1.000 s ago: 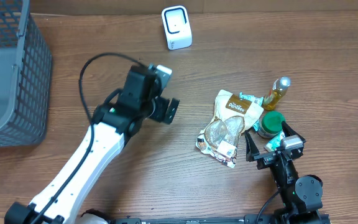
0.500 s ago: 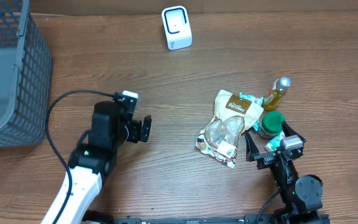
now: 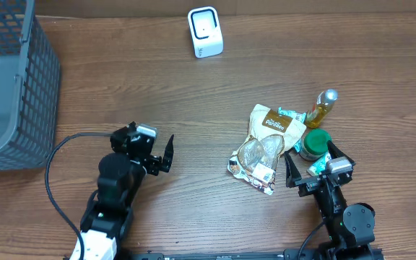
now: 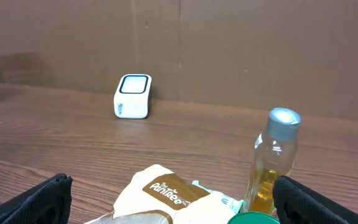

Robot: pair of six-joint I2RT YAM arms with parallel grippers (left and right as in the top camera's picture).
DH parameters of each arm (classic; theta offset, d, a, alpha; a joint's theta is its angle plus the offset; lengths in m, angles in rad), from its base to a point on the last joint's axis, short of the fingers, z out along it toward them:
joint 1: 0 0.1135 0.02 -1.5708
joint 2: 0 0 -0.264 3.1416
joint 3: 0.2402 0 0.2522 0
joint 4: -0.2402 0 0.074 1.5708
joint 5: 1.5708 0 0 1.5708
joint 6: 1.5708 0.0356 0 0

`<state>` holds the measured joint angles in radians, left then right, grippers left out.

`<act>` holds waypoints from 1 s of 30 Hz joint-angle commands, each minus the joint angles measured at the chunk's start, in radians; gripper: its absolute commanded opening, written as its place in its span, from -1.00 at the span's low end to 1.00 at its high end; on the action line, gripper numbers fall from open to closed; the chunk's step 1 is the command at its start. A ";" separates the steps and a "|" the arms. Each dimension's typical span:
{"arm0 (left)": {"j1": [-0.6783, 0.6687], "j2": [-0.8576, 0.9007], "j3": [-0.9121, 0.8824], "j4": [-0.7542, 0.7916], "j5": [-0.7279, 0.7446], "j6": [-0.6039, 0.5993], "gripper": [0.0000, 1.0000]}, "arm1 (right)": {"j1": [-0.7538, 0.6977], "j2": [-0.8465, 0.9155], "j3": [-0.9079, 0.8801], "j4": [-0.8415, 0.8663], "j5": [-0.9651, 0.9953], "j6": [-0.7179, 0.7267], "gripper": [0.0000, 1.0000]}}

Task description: Scan the item barcode

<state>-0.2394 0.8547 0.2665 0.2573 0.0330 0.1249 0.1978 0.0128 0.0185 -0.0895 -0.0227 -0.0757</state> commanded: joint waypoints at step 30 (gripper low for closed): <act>0.181 -0.520 -0.262 -0.199 0.090 0.002 0.99 | -0.003 -0.010 -0.010 0.006 -0.005 -0.003 1.00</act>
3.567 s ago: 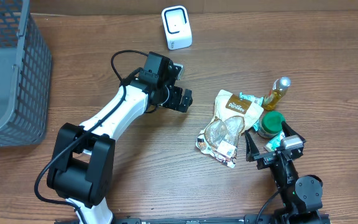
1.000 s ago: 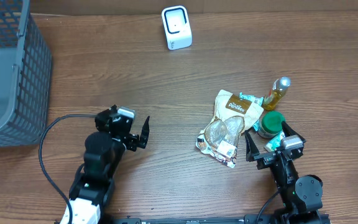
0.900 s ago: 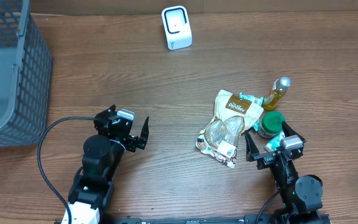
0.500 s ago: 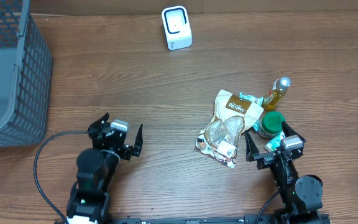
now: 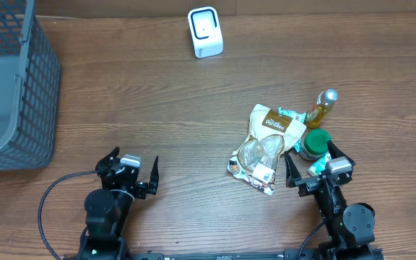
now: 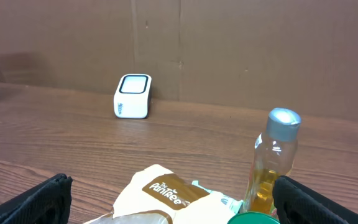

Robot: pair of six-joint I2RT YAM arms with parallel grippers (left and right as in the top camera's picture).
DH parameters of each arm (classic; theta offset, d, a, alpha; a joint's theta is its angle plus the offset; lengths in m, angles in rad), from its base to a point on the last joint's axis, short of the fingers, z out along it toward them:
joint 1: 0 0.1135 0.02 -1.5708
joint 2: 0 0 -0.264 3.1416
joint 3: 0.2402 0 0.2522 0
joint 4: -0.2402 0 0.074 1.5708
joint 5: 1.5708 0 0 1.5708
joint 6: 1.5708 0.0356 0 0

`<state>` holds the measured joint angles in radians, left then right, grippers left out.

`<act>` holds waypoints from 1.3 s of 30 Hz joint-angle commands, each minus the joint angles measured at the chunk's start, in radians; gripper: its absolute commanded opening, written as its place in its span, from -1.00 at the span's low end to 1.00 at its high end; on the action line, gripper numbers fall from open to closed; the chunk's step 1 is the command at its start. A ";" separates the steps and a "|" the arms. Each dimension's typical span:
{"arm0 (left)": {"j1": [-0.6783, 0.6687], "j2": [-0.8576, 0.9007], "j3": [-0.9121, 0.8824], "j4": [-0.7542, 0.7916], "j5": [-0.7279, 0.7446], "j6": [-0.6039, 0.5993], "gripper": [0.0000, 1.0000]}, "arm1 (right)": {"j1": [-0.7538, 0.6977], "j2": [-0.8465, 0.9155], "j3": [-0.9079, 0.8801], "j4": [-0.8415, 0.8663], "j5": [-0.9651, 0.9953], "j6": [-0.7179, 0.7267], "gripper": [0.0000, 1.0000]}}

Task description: Scan the item barcode

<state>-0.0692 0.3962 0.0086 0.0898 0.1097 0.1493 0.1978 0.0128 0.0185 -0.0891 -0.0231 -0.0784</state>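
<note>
A white barcode scanner [image 5: 205, 32] stands at the table's far edge, and shows too in the right wrist view as the scanner [image 6: 133, 96]. A Pantree snack bag [image 5: 263, 144] lies at right centre with a barcode label near its lower end. Beside it stand a bottle of yellow liquid [image 5: 321, 107] and a green-lidded jar [image 5: 314, 142]. My right gripper [image 5: 314, 165] is open just in front of these items, fingers [image 6: 48, 199] spread wide and holding nothing. My left gripper [image 5: 131, 172] is open at the front left, far from the items.
A grey wire basket [image 5: 13, 87] holding a grey bin fills the far left. A teal packet [image 5: 291, 113] pokes out from under the bag. A black cable [image 5: 49, 195] loops beside the left arm.
My left arm has drawn back toward the front edge and turned to point straight ahead; its gripper stays open. The right arm and all items have not moved.
</note>
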 commanded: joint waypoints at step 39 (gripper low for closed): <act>0.041 -0.393 -0.004 -0.159 -0.197 -0.239 0.99 | -0.003 -0.010 -0.010 0.006 -0.005 -0.001 1.00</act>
